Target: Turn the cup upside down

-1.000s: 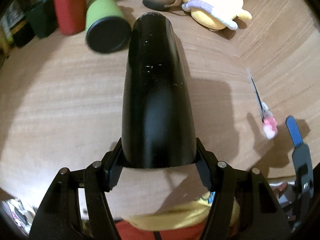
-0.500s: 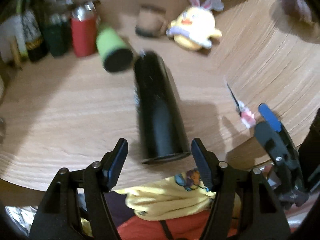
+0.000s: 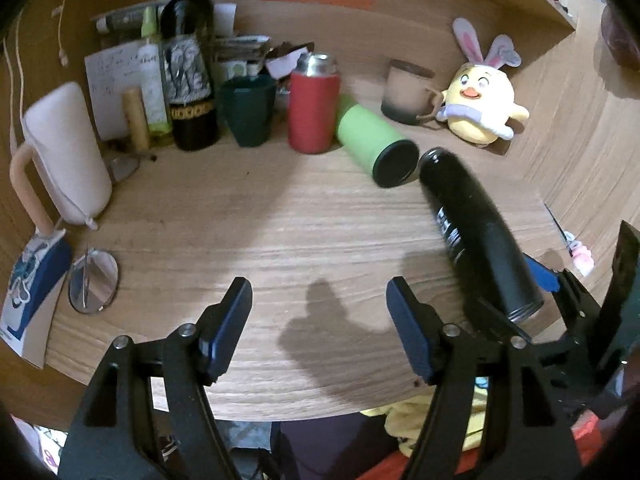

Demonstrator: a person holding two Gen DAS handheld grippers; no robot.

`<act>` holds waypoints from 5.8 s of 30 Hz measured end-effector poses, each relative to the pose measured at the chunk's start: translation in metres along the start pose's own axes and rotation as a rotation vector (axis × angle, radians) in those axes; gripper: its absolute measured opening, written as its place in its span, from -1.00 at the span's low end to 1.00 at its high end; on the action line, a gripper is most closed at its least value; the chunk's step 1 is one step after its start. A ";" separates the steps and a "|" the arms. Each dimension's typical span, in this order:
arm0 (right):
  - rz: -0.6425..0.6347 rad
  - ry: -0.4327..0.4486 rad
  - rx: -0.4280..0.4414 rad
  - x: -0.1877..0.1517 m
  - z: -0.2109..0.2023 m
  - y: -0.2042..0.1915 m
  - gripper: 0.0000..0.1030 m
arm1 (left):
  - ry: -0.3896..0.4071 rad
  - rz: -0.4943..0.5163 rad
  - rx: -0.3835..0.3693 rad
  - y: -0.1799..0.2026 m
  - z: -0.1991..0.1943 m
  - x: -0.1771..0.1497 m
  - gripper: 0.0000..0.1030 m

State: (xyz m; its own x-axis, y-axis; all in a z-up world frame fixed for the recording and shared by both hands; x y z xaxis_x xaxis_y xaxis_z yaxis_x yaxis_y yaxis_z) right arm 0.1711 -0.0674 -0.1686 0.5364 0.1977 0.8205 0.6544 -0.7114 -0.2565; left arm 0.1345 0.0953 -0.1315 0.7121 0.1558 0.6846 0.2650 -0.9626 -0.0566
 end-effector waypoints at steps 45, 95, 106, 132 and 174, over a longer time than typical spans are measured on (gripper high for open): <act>-0.115 0.282 -0.083 0.065 -0.079 0.015 0.12 | 0.297 0.111 -0.330 0.096 -0.076 0.072 0.44; -0.185 0.295 -0.009 0.117 -0.086 0.014 0.92 | 0.465 0.088 -0.200 0.069 -0.093 0.157 0.83; -0.173 0.386 -0.067 0.088 -0.156 0.002 1.00 | 0.597 0.055 -0.035 0.054 -0.146 0.063 0.99; -0.159 0.392 -0.105 0.063 -0.190 -0.017 1.00 | 0.594 -0.021 -0.042 0.046 -0.161 0.005 1.00; -0.131 0.394 -0.101 0.062 -0.186 -0.012 1.00 | 0.586 -0.009 -0.071 0.052 -0.160 0.003 1.00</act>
State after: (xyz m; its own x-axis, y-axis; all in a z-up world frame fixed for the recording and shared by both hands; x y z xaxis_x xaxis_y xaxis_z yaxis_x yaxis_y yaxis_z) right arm 0.0972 -0.1716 -0.0197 0.1946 0.0322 0.9804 0.6379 -0.7634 -0.1016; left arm 0.0459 0.0106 -0.0162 0.2266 0.0352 0.9733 0.2113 -0.9773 -0.0138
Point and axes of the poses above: each gripper's, at about its wrist camera, not at the fingertips, and z roughly the way its jaws point, y to its right, x to its top, the point moved 3 cm from there along z, roughly the way its jaws point, and after that the axes turned 13 degrees about x, right-handed, at the moved point
